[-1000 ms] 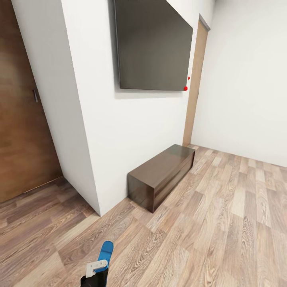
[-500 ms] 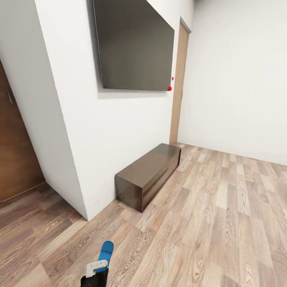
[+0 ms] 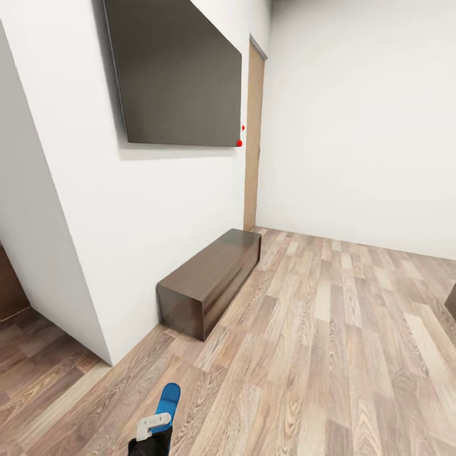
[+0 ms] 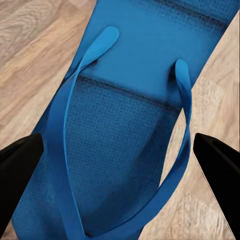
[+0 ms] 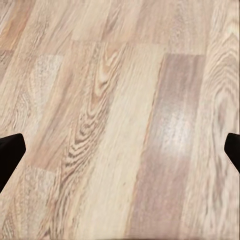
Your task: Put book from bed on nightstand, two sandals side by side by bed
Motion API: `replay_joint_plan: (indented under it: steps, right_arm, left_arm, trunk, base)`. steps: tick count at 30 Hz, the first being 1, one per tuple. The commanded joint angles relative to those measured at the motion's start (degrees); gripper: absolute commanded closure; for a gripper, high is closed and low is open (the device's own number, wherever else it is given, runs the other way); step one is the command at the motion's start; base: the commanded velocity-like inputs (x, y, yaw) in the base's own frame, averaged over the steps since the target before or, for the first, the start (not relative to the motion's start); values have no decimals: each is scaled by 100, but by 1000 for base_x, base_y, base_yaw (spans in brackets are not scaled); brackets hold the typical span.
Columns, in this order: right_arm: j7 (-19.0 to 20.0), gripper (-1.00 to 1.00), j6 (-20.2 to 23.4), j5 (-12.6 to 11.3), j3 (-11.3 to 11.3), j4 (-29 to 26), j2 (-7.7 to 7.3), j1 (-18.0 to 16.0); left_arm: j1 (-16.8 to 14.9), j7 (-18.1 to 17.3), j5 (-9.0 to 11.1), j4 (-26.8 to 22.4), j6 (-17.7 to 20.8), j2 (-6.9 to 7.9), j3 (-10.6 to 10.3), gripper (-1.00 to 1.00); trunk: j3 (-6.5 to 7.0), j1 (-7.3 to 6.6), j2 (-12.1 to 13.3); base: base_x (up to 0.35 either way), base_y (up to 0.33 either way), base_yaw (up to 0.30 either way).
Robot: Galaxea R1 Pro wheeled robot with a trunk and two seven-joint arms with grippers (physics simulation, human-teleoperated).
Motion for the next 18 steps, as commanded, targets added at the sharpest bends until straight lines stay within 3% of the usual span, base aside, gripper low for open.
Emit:
replay_joint_plan:
  steps: [1,18]
  right_arm:
    - [32,-100,5,-43,-10,1,1,-1]
    - [25,-100,5,-76,-14,1,1,-1]
  left_arm:
    - [-5,-6,58,8,-25,2,-48,100]
    - [-5,-5,59,8,-25,2,-48,100]
  trunk:
    - [-1,-1,-2]
    - [41,-1,-2]
  base:
    - [0,0,-290]
    - [0,0,-299]
